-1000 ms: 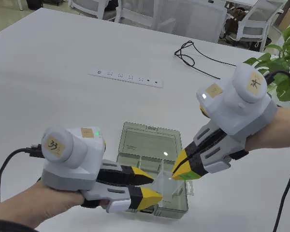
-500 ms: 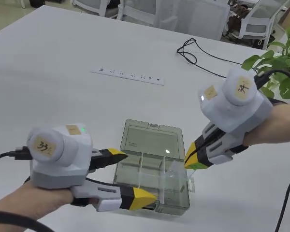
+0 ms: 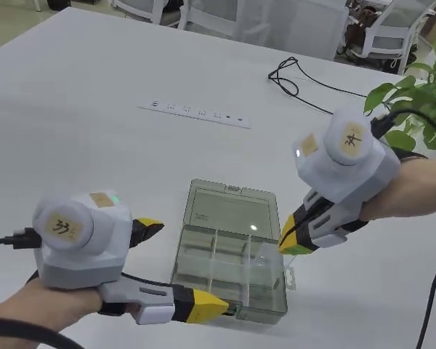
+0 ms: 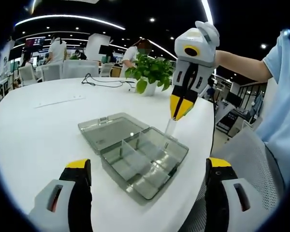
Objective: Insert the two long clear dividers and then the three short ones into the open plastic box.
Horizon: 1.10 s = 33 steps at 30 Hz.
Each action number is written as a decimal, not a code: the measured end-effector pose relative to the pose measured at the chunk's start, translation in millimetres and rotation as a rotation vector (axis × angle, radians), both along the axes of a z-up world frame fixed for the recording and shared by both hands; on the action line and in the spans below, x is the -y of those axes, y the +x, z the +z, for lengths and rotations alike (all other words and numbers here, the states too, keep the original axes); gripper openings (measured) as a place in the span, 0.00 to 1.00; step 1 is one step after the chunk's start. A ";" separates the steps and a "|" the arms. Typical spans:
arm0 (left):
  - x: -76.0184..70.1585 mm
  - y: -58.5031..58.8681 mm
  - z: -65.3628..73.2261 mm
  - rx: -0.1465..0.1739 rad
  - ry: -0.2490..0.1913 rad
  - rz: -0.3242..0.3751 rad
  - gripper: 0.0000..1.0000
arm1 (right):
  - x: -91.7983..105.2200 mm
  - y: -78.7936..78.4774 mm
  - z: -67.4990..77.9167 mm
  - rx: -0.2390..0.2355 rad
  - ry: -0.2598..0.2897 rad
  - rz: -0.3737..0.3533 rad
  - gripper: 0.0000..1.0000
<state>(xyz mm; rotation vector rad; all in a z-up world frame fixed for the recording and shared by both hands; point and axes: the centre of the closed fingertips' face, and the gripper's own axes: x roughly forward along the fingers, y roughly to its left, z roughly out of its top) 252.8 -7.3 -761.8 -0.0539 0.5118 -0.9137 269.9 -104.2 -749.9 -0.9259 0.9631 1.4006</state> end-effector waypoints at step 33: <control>-1.6 -6.9 -7.5 -0.025 -0.009 0.000 0.96 | -2.2 0.2 -26.7 -0.017 -0.042 0.028 0.02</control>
